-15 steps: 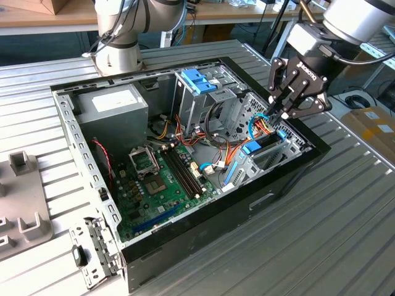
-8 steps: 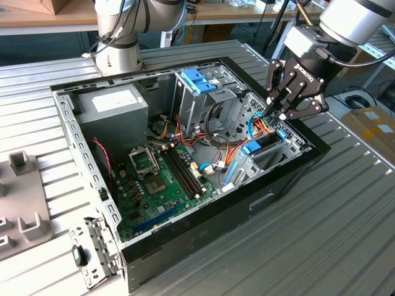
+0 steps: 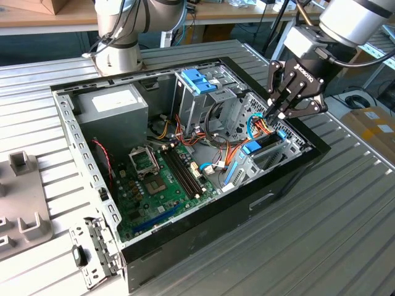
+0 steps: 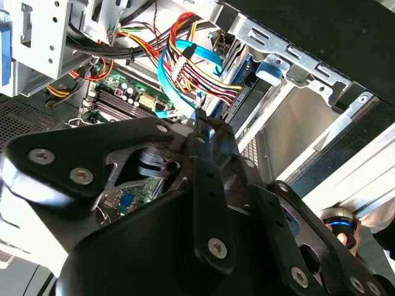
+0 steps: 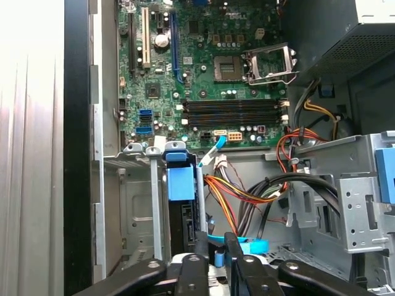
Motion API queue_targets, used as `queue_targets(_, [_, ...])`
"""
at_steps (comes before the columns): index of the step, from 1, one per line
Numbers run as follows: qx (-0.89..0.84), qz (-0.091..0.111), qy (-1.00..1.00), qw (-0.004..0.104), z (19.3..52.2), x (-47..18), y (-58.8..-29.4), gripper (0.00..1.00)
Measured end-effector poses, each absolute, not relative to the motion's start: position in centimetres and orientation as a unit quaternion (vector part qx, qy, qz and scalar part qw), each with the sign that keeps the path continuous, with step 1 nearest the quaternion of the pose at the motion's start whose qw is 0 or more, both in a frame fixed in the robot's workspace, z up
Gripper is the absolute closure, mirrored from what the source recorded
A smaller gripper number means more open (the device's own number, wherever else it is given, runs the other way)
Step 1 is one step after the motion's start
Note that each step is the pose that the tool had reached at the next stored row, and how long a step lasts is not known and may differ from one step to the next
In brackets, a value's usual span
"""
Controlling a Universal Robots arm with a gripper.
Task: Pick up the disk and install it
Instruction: 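Insert the first disk wire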
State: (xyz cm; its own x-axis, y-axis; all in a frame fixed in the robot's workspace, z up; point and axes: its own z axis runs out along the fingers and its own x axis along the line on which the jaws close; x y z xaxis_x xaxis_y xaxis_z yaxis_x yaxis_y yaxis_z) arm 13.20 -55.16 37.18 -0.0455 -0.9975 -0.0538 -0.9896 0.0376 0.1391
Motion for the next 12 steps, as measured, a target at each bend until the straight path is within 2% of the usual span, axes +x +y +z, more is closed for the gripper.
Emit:
queue_targets(1, [0.690, -0.069, -0.720, 0.029, 37.17, 13.20, -55.16, 0.78])
queue_targets(2, [0.690, -0.069, -0.720, 0.029, 37.16, 13.20, -55.16, 0.79])
queue_targets(12, [0.690, -0.067, -0.720, 0.031, 37.11, 13.20, -55.16, 0.79])
